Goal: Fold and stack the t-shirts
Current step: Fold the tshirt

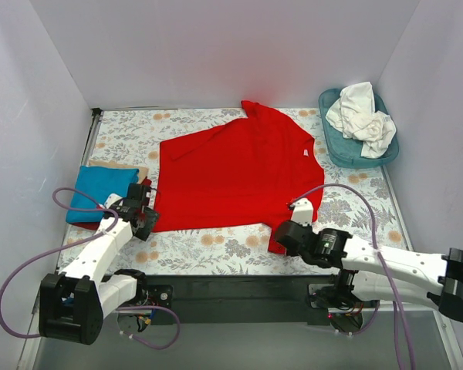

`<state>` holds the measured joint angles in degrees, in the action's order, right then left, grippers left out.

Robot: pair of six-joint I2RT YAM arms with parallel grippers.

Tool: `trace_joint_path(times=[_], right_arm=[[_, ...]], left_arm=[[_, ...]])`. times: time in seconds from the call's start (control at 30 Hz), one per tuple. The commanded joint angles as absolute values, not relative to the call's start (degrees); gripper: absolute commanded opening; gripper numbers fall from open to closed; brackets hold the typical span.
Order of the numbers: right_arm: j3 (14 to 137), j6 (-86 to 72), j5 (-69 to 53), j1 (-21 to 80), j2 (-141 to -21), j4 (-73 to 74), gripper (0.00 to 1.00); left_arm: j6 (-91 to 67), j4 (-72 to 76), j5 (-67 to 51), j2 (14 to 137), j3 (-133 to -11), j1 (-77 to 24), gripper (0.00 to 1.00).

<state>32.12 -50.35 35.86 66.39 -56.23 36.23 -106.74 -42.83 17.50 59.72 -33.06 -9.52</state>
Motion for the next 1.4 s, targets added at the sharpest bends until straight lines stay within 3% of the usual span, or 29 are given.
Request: trace_joint_path(times=[0.0,0.33,0.63,0.8,0.9,1.13,1.37], right_arm=[[29.5,-56.2,38.4,65.7,-49.6,37.4,0.01],[24.0,-65.3,40.0,65.3,-28.1,40.0,0.01],[25.4,-68.0,41.6,65.3,-22.8,43.3,0.01],[26.6,-68.9,42.8,65.2,-18.5,44.1,0.01],[27.0,-69.4,43.3,65.3,-14.6,44.2,0.01],[27.1,-70.8,44.2,65.3,-5.5,45.0,0.01],[31.5,-67.3,45.2,65.3,-8.7,45.0,0.01]], left_arm=[[-107.9,-41.7,18.4,60.8,-32.3,-9.3,0.44],[-109.4,-38.8,17.1,64.3,-30.3,-9.3,0.43],[-109.6,-36.7,17.1,67.1,-29.7,-9.3,0.38],[-109.1,-35.9,17.4,67.2,-29.8,-9.3,0.23],[-108.6,-35.9,17.6,66.5,-30.0,-9.3,0.01],[-108.5,-39.0,19.3,63.2,-30.5,-9.3,0.0],[-108.5,-40.1,19.1,62.2,-31.1,-9.3,0.0]])
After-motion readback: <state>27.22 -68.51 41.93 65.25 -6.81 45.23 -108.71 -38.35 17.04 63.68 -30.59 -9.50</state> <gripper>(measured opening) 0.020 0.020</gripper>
